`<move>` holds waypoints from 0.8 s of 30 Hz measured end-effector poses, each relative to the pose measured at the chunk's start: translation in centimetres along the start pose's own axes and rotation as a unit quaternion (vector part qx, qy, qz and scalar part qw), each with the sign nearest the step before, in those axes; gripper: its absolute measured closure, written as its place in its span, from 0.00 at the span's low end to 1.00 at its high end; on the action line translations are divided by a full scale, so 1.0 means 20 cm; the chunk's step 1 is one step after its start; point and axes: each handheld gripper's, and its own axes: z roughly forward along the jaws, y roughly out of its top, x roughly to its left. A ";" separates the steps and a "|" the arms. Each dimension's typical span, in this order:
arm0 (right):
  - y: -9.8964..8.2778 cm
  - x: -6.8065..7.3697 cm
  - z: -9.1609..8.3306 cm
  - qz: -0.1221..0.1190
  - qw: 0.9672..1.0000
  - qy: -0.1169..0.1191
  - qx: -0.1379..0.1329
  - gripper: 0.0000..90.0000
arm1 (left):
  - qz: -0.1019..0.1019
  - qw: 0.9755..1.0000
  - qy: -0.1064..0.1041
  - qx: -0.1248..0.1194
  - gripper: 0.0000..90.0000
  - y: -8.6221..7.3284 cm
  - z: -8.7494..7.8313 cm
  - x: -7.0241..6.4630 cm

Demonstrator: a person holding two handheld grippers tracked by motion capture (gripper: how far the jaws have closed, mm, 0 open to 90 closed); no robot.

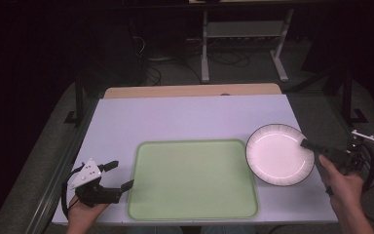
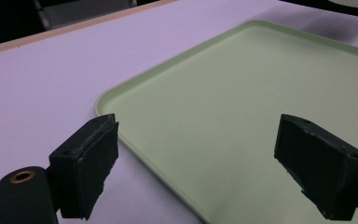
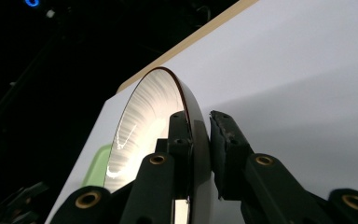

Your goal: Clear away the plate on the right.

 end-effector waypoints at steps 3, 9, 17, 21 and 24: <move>-0.03 0.04 0.01 -0.005 1.000 0.019 0.008 0.87 | 0.000 1.000 0.000 -0.001 0.15 0.00 0.00 0.00; -0.06 0.13 0.04 -0.017 0.999 0.035 0.024 0.87 | 0.000 1.000 0.001 -0.004 0.15 0.00 -0.01 0.00; -0.08 0.28 0.12 -0.036 0.996 0.066 0.047 0.87 | 0.000 1.000 0.001 -0.003 0.15 0.00 0.00 0.00; -0.07 0.34 0.16 -0.051 0.994 0.076 0.056 0.87 | -0.001 1.000 0.001 -0.004 0.15 0.00 -0.01 0.00; -0.07 0.39 0.19 -0.060 0.993 0.082 0.063 0.87 | -0.002 1.000 0.001 -0.004 0.15 0.00 -0.01 0.01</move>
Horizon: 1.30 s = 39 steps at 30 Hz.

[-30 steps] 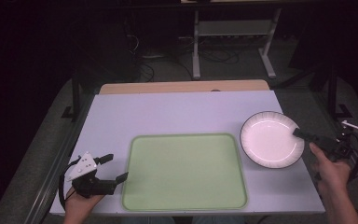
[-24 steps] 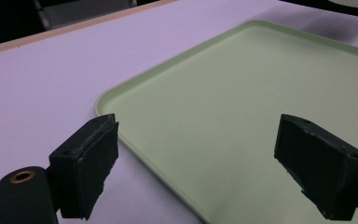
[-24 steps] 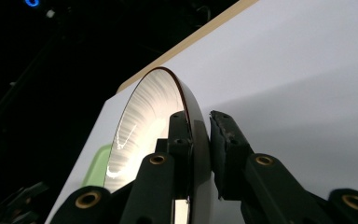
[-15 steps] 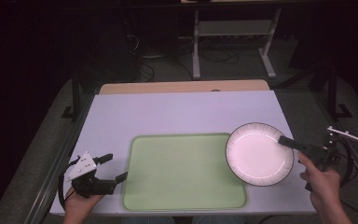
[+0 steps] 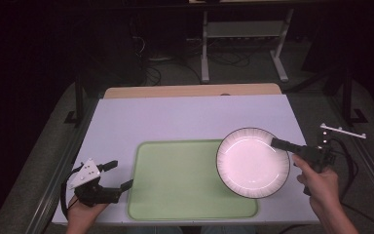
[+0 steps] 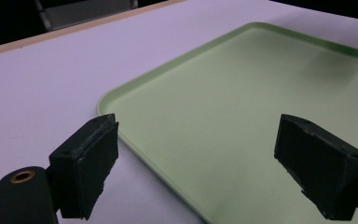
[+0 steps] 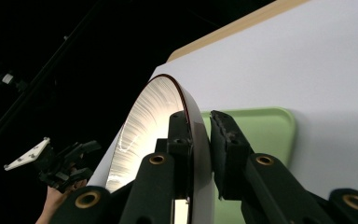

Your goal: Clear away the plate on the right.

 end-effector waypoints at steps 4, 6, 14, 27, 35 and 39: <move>0.02 0.06 0.04 -0.010 1.000 0.009 0.006 0.86 | 0.000 1.000 -0.001 -0.001 0.15 0.00 0.00 0.00; 0.03 0.09 0.07 -0.011 1.000 0.016 0.007 0.86 | 0.000 1.000 -0.001 -0.001 0.15 0.00 0.00 0.00; 0.05 0.22 0.21 -0.039 0.998 0.046 0.027 0.86 | 0.000 1.000 -0.001 -0.001 0.15 0.00 0.00 0.00; 0.05 0.27 0.44 -0.041 0.996 0.056 0.054 0.86 | 0.000 1.000 -0.001 -0.001 0.15 0.00 0.00 0.01; 0.02 0.27 0.55 -0.036 0.996 0.058 0.065 0.85 | 0.000 1.000 -0.001 -0.002 0.15 0.00 -0.01 0.01; -0.01 0.26 0.60 -0.035 0.995 0.058 0.070 0.85 | -0.001 1.000 -0.001 -0.002 0.15 0.00 -0.01 0.01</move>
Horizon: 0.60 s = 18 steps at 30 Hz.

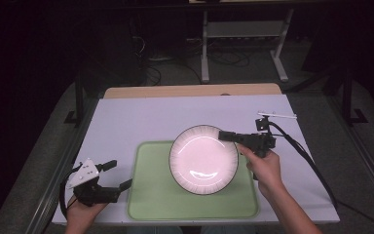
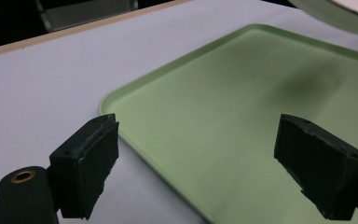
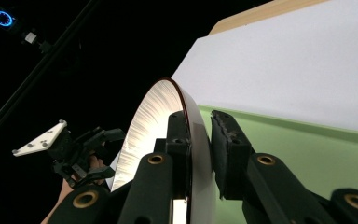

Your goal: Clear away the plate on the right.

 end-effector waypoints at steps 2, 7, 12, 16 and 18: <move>-0.01 -0.01 0.02 0.000 1.000 0.000 0.002 0.85 | 0.000 1.000 -0.001 0.000 0.15 0.00 0.00 0.00; -0.03 -0.03 0.08 0.002 1.000 -0.003 0.007 0.85 | 0.000 1.000 -0.001 0.000 0.15 0.00 0.00 0.00; -0.06 -0.05 0.14 0.005 1.000 -0.008 0.016 0.85 | 0.000 1.000 -0.001 0.000 0.15 0.00 0.00 0.00; -0.08 -0.08 0.18 0.007 1.000 -0.012 0.020 0.85 | 0.000 1.000 -0.001 -0.001 0.15 0.00 0.00 0.00; -0.10 -0.09 0.20 0.010 1.000 -0.017 0.023 0.85 | 0.001 1.000 -0.001 -0.001 0.15 0.00 0.00 0.00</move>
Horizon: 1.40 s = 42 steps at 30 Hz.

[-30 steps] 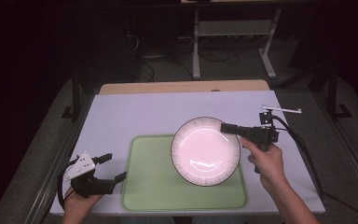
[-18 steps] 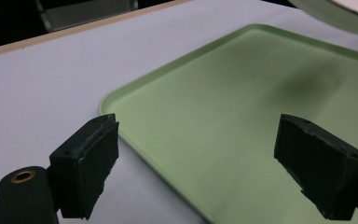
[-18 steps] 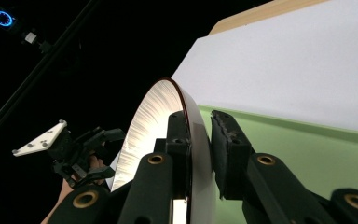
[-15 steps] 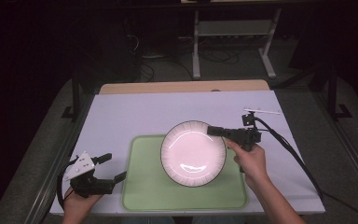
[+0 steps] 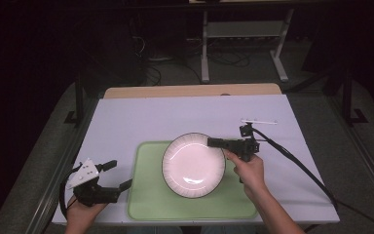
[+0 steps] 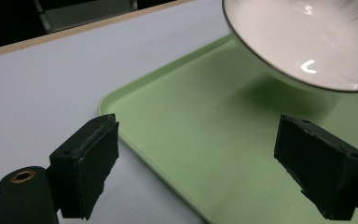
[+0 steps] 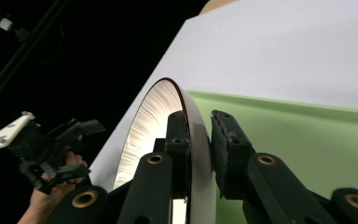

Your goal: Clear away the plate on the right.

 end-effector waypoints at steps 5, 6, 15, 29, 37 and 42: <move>-0.02 -0.03 0.05 0.005 1.000 -0.007 0.005 0.85 | -0.002 1.000 0.000 -0.002 0.15 0.00 0.00 0.00; -0.03 -0.03 0.06 0.007 1.000 -0.008 0.006 0.85 | -0.001 1.000 0.000 -0.002 0.15 0.00 0.00 0.00; -0.06 -0.07 0.12 0.011 1.000 -0.022 0.017 0.84 | -0.002 1.000 0.000 -0.002 0.15 0.00 0.00 0.00; -0.09 -0.15 0.14 0.024 0.998 -0.049 0.035 0.87 | -0.003 1.000 0.000 -0.003 0.15 0.00 0.00 0.00; -0.10 -0.16 0.13 0.019 0.996 -0.068 0.053 0.89 | -0.003 1.000 0.000 -0.003 0.15 0.00 0.00 0.00; -0.11 -0.17 0.12 0.020 0.995 -0.077 0.064 0.89 | -0.002 1.000 -0.001 -0.002 0.15 0.00 0.00 0.00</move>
